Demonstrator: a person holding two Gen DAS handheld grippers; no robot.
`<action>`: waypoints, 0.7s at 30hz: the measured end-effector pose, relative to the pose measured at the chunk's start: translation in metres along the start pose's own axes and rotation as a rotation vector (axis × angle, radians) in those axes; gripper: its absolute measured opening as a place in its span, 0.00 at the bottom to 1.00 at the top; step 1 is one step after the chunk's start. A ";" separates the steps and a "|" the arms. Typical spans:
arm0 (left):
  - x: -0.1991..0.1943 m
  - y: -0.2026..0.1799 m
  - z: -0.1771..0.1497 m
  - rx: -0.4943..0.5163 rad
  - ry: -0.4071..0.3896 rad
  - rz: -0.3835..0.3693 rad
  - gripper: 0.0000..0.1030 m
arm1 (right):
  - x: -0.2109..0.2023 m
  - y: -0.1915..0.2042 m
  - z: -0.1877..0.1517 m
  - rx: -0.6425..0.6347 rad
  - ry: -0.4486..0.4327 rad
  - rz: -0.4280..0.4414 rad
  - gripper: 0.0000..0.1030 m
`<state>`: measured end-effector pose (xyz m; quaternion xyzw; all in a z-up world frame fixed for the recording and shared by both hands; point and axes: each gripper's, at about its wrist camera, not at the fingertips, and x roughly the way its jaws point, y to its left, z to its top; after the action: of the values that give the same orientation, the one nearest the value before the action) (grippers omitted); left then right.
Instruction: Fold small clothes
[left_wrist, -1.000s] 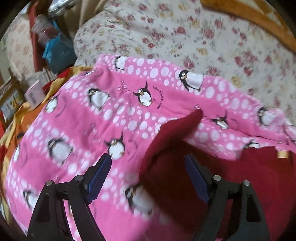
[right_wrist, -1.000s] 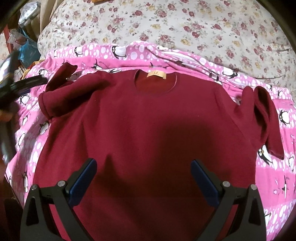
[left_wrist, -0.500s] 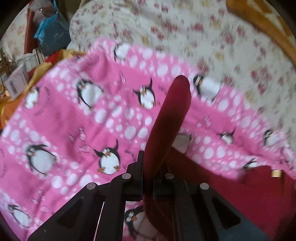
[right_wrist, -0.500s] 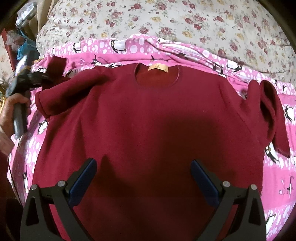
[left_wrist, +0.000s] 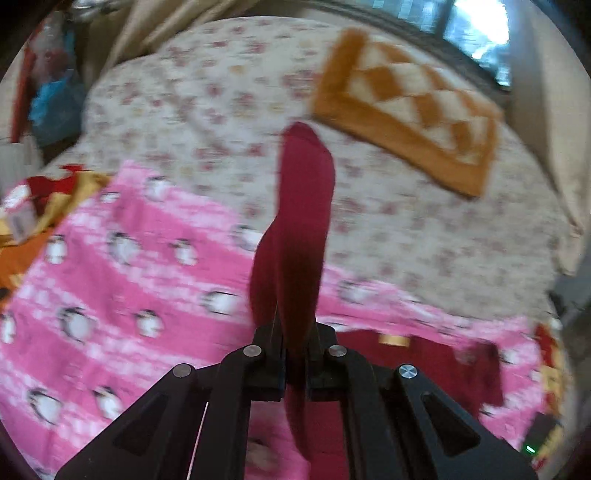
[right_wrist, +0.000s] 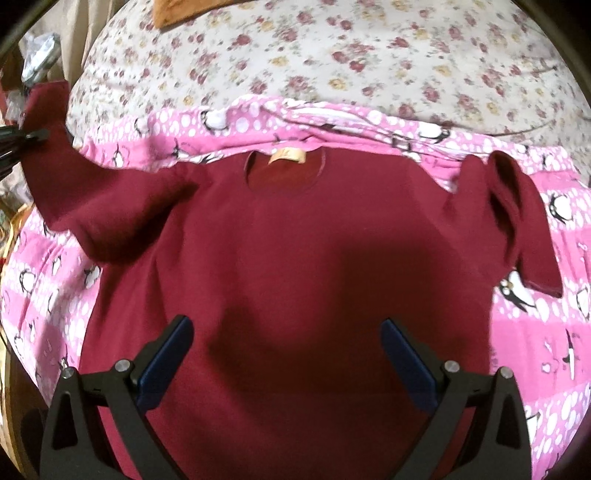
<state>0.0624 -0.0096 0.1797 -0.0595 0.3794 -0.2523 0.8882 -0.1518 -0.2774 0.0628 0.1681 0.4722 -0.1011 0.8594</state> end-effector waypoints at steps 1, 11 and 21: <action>-0.001 -0.016 -0.005 0.012 0.004 -0.040 0.00 | -0.003 -0.005 0.000 0.011 -0.006 -0.005 1.00; 0.066 -0.116 -0.078 -0.030 0.124 -0.363 0.00 | -0.025 -0.053 -0.001 0.095 -0.037 -0.041 1.00; 0.104 -0.178 -0.133 0.117 0.316 -0.509 0.29 | -0.025 -0.090 -0.010 0.211 -0.016 0.001 1.00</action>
<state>-0.0423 -0.2039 0.0720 -0.0614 0.4705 -0.4945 0.7282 -0.2027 -0.3561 0.0616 0.2573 0.4518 -0.1512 0.8407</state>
